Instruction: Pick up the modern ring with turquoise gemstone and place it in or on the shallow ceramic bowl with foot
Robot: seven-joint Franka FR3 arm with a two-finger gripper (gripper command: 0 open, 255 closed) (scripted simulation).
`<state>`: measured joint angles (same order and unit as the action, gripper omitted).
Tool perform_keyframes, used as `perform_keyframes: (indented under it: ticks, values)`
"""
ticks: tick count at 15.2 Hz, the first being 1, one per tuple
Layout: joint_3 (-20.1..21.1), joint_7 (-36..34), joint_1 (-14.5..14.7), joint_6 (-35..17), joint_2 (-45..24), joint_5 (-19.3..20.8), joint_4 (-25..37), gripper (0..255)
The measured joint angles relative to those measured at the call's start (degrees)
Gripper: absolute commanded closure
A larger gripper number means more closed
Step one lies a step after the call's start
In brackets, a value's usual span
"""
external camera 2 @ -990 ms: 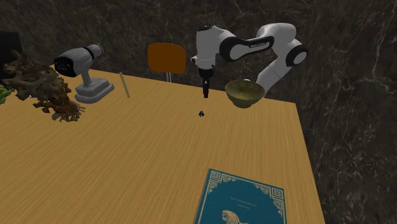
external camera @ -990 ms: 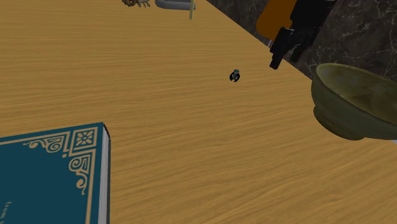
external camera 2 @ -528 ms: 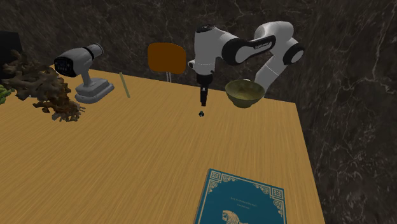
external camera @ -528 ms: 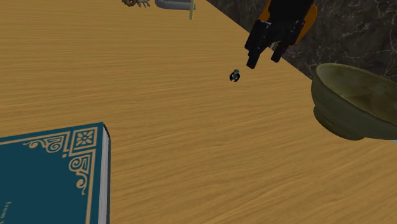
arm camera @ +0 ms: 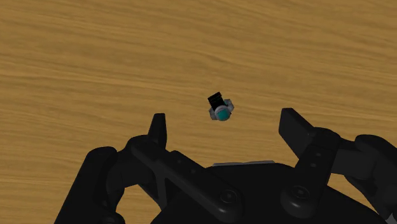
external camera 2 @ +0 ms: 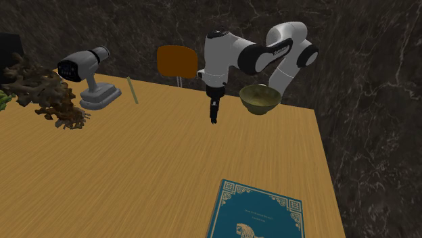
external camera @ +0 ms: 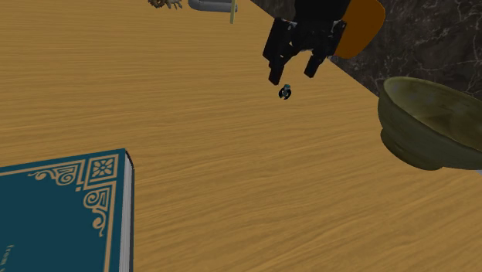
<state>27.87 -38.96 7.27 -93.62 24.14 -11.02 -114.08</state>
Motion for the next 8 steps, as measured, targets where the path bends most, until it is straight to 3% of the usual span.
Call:
perform_keyframes:
  ticks: [8]
  values:
    - [0.69, 0.02, 0.27, -4.69, 0.22, -0.46, -4.8, 0]
